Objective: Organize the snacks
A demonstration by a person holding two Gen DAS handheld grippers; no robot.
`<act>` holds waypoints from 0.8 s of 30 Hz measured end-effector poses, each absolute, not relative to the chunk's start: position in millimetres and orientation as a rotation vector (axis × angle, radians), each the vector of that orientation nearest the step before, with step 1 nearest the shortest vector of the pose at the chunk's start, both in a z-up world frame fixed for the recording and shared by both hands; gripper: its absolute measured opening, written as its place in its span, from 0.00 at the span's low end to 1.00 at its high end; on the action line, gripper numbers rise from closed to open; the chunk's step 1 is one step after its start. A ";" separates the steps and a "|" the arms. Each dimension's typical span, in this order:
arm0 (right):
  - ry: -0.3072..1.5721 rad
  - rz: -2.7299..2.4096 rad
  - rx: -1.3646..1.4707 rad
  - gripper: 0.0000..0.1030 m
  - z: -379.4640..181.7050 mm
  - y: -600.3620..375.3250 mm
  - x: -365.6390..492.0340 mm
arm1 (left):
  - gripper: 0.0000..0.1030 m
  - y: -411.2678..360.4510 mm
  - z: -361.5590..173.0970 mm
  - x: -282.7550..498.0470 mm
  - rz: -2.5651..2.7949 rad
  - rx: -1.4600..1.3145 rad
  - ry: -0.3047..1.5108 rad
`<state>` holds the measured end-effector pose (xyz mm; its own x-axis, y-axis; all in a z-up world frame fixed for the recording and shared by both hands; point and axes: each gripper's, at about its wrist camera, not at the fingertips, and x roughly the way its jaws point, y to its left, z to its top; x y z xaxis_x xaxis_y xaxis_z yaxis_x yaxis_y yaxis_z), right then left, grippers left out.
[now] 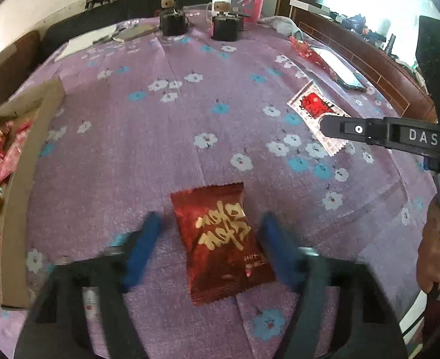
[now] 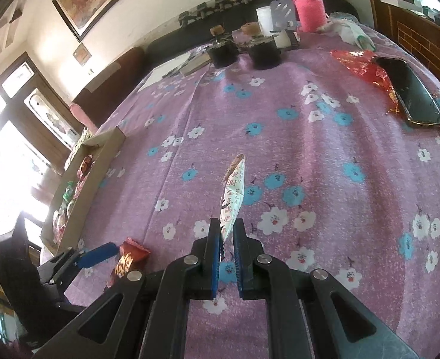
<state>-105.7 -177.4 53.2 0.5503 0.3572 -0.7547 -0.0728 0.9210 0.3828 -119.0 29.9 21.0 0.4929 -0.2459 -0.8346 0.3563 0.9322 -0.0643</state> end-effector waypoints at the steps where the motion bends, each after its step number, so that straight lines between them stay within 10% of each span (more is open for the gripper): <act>1: 0.955 0.263 0.324 0.09 54.2 -177.2 -106.8 | 0.36 33.2 22.2 -116.9 -0.394 0.084 1.008; 24: 0.984 0.635 0.164 0.08 96.8 33.4 -53.1 | 0.36 276.1 83.5 -68.6 -0.036 -0.295 0.898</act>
<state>-53.1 33.4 96.8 0.3901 0.5688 -0.7240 -0.4256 0.8087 0.4060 -68.6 276.1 83.5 0.6256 -0.1542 -0.7647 -0.0917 0.9590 -0.2683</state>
